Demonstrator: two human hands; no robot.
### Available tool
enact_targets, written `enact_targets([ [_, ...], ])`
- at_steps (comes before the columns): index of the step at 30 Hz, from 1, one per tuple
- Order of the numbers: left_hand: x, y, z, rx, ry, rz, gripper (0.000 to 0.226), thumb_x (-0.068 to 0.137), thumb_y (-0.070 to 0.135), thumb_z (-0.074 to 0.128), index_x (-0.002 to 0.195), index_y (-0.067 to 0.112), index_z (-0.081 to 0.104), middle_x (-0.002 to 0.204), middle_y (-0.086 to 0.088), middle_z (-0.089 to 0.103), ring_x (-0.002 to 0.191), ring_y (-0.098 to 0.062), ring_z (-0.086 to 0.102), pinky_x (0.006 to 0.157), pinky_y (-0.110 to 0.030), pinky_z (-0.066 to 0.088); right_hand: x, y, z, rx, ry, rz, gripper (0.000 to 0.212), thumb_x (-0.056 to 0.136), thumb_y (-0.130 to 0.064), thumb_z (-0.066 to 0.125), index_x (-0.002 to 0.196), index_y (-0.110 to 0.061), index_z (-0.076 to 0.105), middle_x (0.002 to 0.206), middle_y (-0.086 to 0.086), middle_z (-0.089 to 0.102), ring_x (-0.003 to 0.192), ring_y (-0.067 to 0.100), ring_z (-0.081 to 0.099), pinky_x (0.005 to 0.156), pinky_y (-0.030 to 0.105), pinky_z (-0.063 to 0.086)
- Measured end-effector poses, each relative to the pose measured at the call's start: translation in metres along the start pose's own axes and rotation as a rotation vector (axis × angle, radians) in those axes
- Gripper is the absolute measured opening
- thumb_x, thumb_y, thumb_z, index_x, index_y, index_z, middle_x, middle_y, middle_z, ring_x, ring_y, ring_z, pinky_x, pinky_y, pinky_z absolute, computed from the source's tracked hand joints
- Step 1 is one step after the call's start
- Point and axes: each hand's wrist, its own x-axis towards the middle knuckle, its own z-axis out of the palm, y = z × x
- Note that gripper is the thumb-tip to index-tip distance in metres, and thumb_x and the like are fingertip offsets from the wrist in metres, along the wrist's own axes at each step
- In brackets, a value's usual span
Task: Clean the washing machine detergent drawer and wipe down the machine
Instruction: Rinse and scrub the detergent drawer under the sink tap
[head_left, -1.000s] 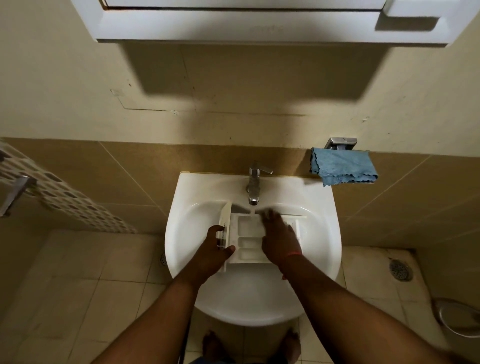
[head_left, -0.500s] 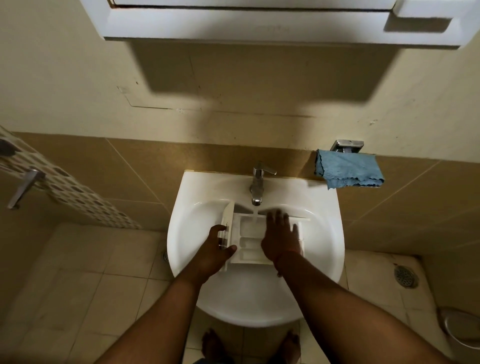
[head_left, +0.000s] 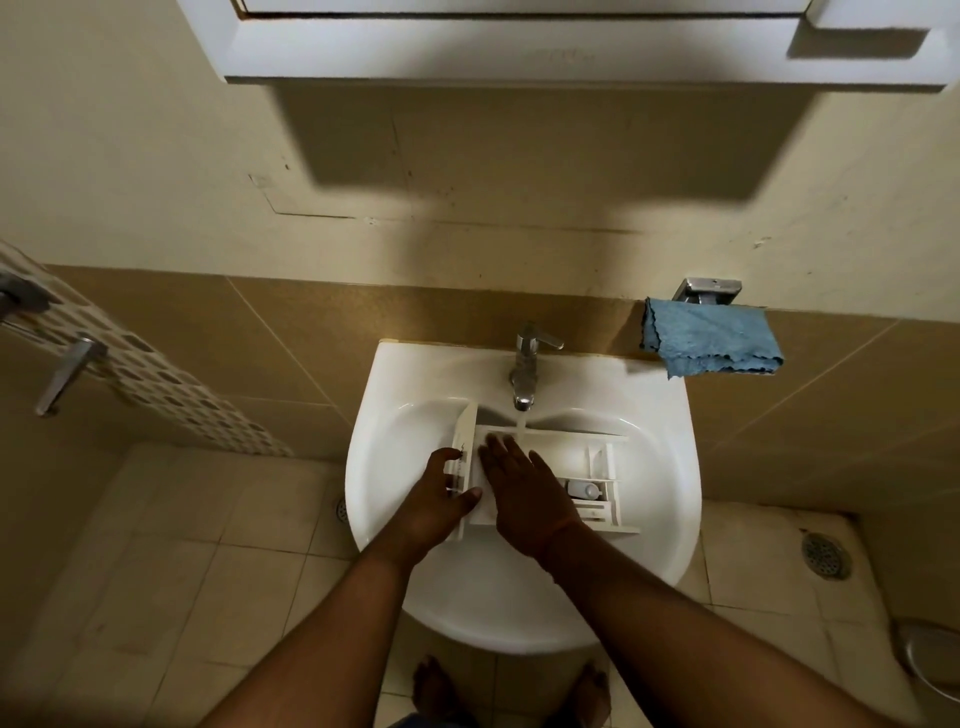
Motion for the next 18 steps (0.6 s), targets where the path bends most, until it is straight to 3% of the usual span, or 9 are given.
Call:
enact_targets([
  [2, 0.001, -0.001, 0.000, 0.010, 0.002, 0.001, 0.057, 0.093, 0.021, 0.067, 0.140, 0.026, 0.036, 0.130, -0.006, 0.050, 0.116, -0.026, 0.054, 0.093, -0.034, 0.052, 0.003, -0.004, -0.002, 0.057, -0.021, 0.033, 0.076, 0.094, -0.014, 0.046, 0.155, -0.016, 0.000, 0.163, 0.005, -0.008, 0.150, 0.024, -0.006, 0.122, 0.042, 0.008],
  [5, 0.002, -0.005, 0.000, -0.005, -0.003, 0.023, 0.054, 0.093, 0.021, 0.067, 0.137, 0.027, 0.037, 0.129, -0.005, 0.052, 0.110, -0.019, 0.055, 0.076, -0.017, 0.050, -0.011, -0.005, 0.004, 0.065, -0.051, -0.028, 0.073, 0.094, -0.009, 0.042, 0.155, -0.020, 0.003, 0.163, 0.004, -0.008, 0.150, 0.024, -0.005, 0.122, 0.041, 0.008],
  [10, 0.003, -0.008, 0.001, -0.006, -0.005, 0.012, 0.054, 0.092, 0.024, 0.067, 0.136, 0.032, 0.036, 0.125, 0.001, 0.050, 0.105, -0.013, 0.055, 0.069, -0.013, 0.048, -0.023, 0.003, 0.005, 0.030, -0.030, -0.027, 0.077, 0.090, -0.007, 0.044, 0.155, -0.025, 0.006, 0.163, 0.000, 0.001, 0.150, 0.021, 0.002, 0.122, 0.041, 0.006],
  [12, 0.004, -0.009, 0.001, 0.003, -0.002, 0.005, 0.055, 0.092, 0.023, 0.067, 0.137, 0.031, 0.036, 0.126, 0.000, 0.051, 0.105, -0.013, 0.056, 0.069, -0.013, 0.048, -0.010, -0.002, 0.000, 0.121, -0.016, 0.065, 0.078, 0.089, -0.011, 0.051, 0.155, -0.022, 0.011, 0.161, 0.005, 0.014, 0.148, 0.024, 0.016, 0.121, 0.045, 0.012],
  [15, 0.005, -0.009, 0.001, 0.001, -0.005, 0.004, 0.054, 0.093, 0.021, 0.067, 0.136, 0.030, 0.037, 0.126, -0.003, 0.053, 0.101, -0.010, 0.056, 0.069, -0.015, 0.048, 0.004, 0.000, -0.007, 0.272, -0.067, 0.140, 0.070, 0.087, -0.015, 0.056, 0.148, -0.017, 0.023, 0.145, 0.012, 0.042, 0.128, 0.032, 0.046, 0.110, 0.047, 0.035],
  [18, 0.006, -0.009, 0.001, -0.008, -0.012, -0.011, 0.053, 0.093, 0.022, 0.067, 0.135, 0.032, 0.036, 0.127, -0.004, 0.051, 0.107, -0.019, 0.056, 0.082, -0.028, 0.052, -0.005, 0.033, -0.011, 0.083, -0.214, 0.232, 0.061, 0.087, -0.021, 0.051, 0.143, -0.019, 0.030, 0.133, 0.013, 0.051, 0.118, 0.035, 0.053, 0.099, 0.044, 0.045],
])
